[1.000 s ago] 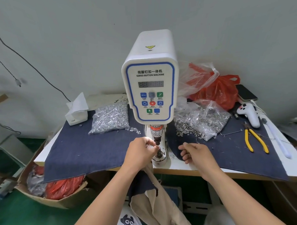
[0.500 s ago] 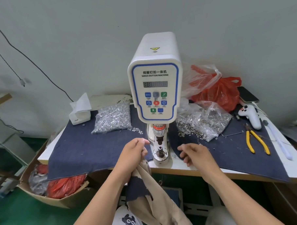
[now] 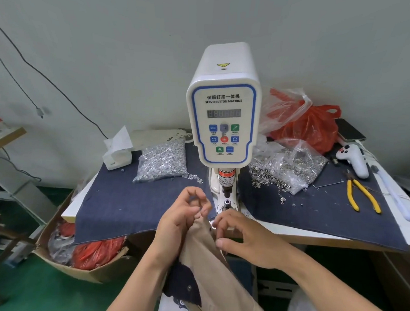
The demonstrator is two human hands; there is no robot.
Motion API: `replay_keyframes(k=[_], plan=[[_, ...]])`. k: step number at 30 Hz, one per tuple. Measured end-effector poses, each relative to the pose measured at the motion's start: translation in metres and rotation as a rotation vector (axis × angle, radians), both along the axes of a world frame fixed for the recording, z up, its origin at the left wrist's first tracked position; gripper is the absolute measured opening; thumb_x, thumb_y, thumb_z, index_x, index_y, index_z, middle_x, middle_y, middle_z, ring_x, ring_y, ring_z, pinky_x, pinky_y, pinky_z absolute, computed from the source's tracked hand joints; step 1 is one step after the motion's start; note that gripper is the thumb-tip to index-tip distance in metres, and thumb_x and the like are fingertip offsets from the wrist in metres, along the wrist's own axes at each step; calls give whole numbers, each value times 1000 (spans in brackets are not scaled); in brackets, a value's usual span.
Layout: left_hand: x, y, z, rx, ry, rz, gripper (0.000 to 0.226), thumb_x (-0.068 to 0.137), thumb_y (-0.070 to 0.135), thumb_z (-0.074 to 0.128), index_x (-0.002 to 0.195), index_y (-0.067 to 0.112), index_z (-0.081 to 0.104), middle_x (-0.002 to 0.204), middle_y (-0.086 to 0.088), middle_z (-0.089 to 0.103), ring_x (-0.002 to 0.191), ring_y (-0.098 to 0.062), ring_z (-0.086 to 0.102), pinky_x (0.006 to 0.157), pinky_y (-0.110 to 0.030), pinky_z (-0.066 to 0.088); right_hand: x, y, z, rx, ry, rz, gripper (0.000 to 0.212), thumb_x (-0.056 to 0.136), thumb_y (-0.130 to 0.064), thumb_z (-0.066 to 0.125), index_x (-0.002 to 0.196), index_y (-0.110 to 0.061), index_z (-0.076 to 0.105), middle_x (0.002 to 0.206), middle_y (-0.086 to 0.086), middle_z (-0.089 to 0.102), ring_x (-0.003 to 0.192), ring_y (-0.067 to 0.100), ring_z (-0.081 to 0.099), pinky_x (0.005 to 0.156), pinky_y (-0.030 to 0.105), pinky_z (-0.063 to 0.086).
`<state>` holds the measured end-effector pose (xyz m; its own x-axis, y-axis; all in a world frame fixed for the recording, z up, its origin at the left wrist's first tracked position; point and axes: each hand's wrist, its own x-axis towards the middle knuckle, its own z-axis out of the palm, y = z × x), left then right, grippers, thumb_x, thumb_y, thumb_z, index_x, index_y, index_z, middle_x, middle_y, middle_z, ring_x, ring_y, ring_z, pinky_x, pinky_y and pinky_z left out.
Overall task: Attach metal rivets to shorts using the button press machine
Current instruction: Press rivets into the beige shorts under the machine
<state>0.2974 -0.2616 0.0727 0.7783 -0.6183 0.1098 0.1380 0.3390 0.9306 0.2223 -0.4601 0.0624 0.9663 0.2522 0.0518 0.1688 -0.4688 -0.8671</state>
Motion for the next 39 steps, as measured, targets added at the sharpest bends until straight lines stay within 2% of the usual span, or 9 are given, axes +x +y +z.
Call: replay_keyframes(k=[5,10,15,20,24,27,31,36,39], plan=[[-7,-3,8,-30,-127,-138,31,78,10,55,109,15,54,93,-10,52,84,-17,57,77,-27,53,-1,2,4,34,37,14,15,89,-29,74,95,-29,60,97,4,64,92,23,61,88,44,50],[-4,6,14,305,-368,45,21,82,26,60,102,24,57,91,1,60,90,-15,55,81,-22,45,-2,-10,13,-12,-194,-128,8,83,-26,85,87,-28,78,89,-10,70,90,7,66,83,17,46],[-5,7,14,767,-716,-95,22,94,52,62,88,32,67,80,4,62,75,-5,55,70,-34,45,-9,-10,21,145,-204,-7,18,83,-22,77,79,-29,61,93,-9,67,88,10,62,83,22,46],[-4,11,17,502,-536,-179,18,95,41,73,83,28,70,90,-5,61,91,-25,57,85,-35,41,-5,-23,20,-238,10,120,21,83,-57,62,78,-41,51,94,-12,46,93,-3,41,83,26,30],[-5,8,5,207,-275,-165,27,95,34,74,82,12,65,92,-13,58,97,-29,56,89,-45,42,-2,-36,23,-451,-61,66,22,90,-53,68,92,-49,46,132,-23,36,125,3,27,103,31,20],[-1,6,-8,121,-104,-102,30,93,33,76,80,12,59,84,-6,54,92,-21,61,95,-34,48,-1,-44,27,-345,11,52,24,93,-42,72,100,-46,50,105,-31,53,107,-7,52,108,28,31],[8,11,-18,411,-176,-56,33,98,43,67,80,18,56,79,-2,51,73,-16,46,69,-30,37,-2,-48,23,6,131,55,14,92,-21,72,94,-32,63,71,-26,54,68,-5,48,70,9,37],[9,5,-33,506,-105,-116,42,96,52,66,84,14,52,88,-7,49,82,-21,43,76,-36,34,3,-50,8,376,320,-31,12,84,-20,60,76,-22,69,67,-13,55,62,1,46,58,15,35],[7,0,-45,459,-49,-58,42,89,54,75,77,20,52,83,-7,45,80,-21,40,71,-33,33,8,-52,-3,385,375,-60,15,85,-24,65,95,-20,76,82,-6,67,75,3,58,70,14,44]])
